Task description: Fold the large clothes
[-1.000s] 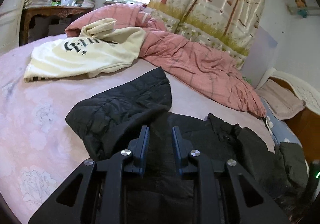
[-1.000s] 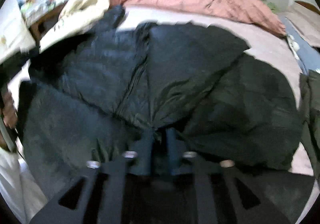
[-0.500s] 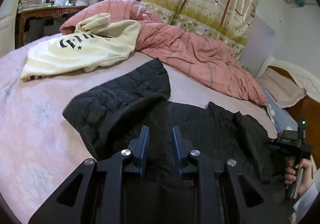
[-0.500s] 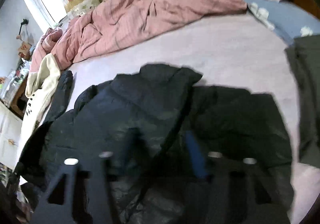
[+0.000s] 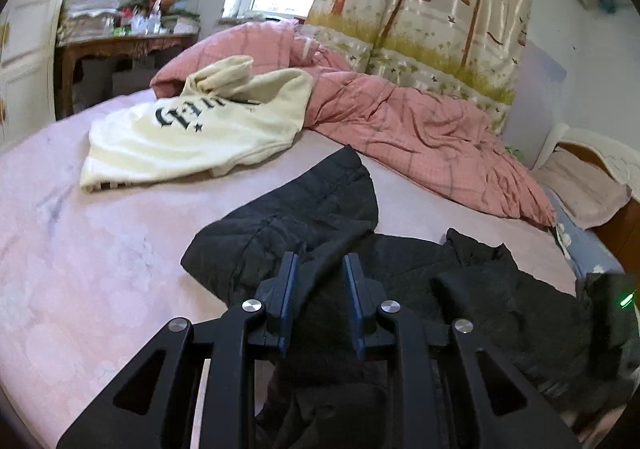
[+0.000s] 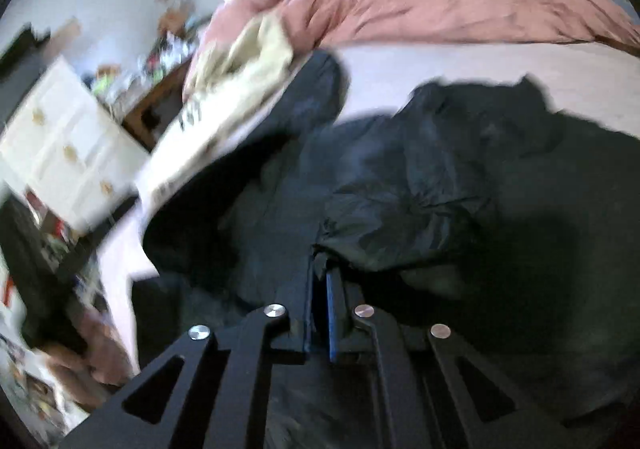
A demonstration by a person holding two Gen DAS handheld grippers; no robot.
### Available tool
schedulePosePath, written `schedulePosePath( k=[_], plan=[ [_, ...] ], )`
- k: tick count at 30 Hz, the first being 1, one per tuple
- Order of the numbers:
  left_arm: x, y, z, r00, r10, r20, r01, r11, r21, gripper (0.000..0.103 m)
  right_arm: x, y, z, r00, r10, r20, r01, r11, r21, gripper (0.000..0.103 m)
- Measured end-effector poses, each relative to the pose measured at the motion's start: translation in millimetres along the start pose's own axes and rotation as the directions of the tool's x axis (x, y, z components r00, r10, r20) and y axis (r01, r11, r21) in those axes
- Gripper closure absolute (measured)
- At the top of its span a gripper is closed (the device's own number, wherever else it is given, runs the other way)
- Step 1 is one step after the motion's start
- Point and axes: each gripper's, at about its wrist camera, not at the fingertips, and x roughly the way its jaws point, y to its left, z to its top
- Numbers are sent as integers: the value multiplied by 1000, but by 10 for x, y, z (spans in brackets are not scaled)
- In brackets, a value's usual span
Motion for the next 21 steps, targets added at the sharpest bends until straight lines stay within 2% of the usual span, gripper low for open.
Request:
schedulePosePath(
  k=[2, 4, 6, 9, 11, 14, 15, 17, 18, 19, 21],
  plan=[
    [-4, 35, 8, 1000, 20, 6, -20, 1000, 2, 82, 102, 47, -33, 999, 12, -47, -10, 999, 36, 76],
    [-12, 75, 27, 999, 34, 16, -34, 999, 1, 82, 27, 117, -46, 997, 64, -40, -63, 998, 31, 42],
    [-2, 133, 42, 1000, 24, 13, -24, 999, -23, 82, -133, 202, -40, 999, 38, 0, -38, 999, -21, 31],
    [10, 198, 52, 1000, -5, 7, 6, 997, -72, 82, -388, 244, 9, 995, -51, 85, 54, 998, -34, 30],
    [1, 204, 51, 1000, -9, 9, 10, 997, -81, 82, -599, 161, 50, 983, -76, 170, 77, 997, 3, 30],
    [-8, 145, 38, 997, 78, 13, -77, 997, -29, 82, -772, 26, 154, 951, -134, 277, 116, 990, 78, 30],
    [7, 136, 34, 997, 83, 8, -83, 996, -19, 82, -788, -47, 194, 950, -137, 281, 115, 989, 93, 30],
    [36, 147, 23, 998, 57, -7, -57, 998, -27, 82, -610, -148, 291, 969, -143, 202, 117, 984, 136, 30],
    [43, 165, 21, 999, 52, -9, -53, 998, -33, 82, -474, -157, 331, 980, -109, 164, 83, 984, 156, 33],
    [43, 179, 22, 998, 54, -8, -55, 998, -36, 82, -333, -169, 343, 990, -39, 135, 14, 983, 182, 39],
    [38, 209, 35, 998, 56, 0, -56, 998, -41, 82, -175, -104, 369, 993, 36, 114, -57, 981, 188, 45]
  ],
)
